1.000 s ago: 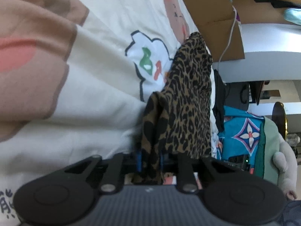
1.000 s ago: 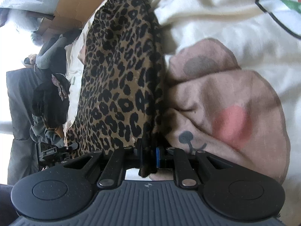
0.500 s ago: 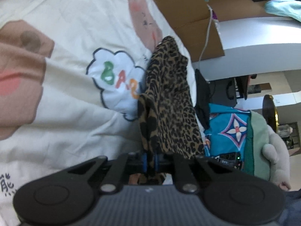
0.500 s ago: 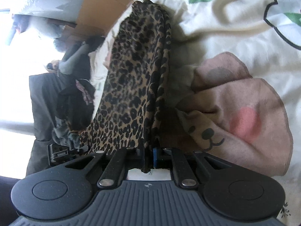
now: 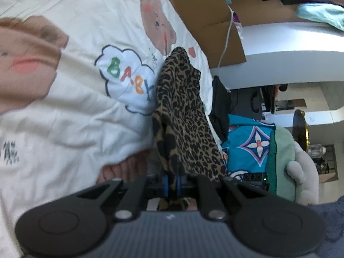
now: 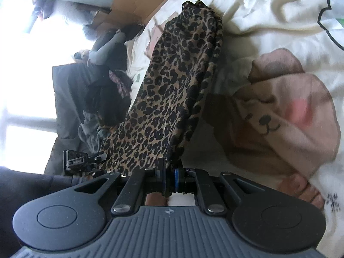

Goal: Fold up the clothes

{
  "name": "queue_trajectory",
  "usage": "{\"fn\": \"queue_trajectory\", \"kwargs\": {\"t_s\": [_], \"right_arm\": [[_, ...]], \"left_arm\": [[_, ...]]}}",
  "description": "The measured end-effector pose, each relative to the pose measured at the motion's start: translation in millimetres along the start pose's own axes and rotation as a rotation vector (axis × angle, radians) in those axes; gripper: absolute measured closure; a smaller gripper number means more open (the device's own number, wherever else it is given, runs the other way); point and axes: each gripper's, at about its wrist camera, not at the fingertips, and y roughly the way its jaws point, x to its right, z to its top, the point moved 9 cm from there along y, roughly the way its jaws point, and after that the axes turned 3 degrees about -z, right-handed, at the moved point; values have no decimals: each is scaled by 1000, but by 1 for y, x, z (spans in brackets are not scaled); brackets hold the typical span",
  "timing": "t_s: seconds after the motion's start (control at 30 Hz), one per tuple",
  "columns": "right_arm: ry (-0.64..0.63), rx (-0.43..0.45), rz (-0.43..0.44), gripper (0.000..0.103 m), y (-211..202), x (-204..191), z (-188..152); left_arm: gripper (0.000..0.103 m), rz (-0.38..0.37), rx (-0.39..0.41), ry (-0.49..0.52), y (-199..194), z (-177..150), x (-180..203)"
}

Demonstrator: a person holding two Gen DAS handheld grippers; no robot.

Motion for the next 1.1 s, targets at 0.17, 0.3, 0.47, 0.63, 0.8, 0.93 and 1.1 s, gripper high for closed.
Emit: {"fn": "queue_trajectory", "kwargs": {"t_s": [0.17,0.3,0.47,0.63,0.8,0.93,1.1], "right_arm": [[56,23,-2,98,-5,10,-6],[73,30,-22,97,-1,17,-3],[78,79,1,97,0,12,16],[57,120,23,97,-4,3,36],[42,151,31,97,-2,-4,52],[35,176,17,97,1,-2,66],[34,208,-5,97,7,0,84]], "left_arm": [[96,-14,31,-34,1,-5,0],[96,-28,59,-42,7,7,-1],[96,-60,101,-31,6,26,8],[96,-64,124,0,3,42,17],[96,-62,147,18,4,59,21],[96,-52,161,35,10,76,24],[96,-49,179,42,20,98,22]]}}
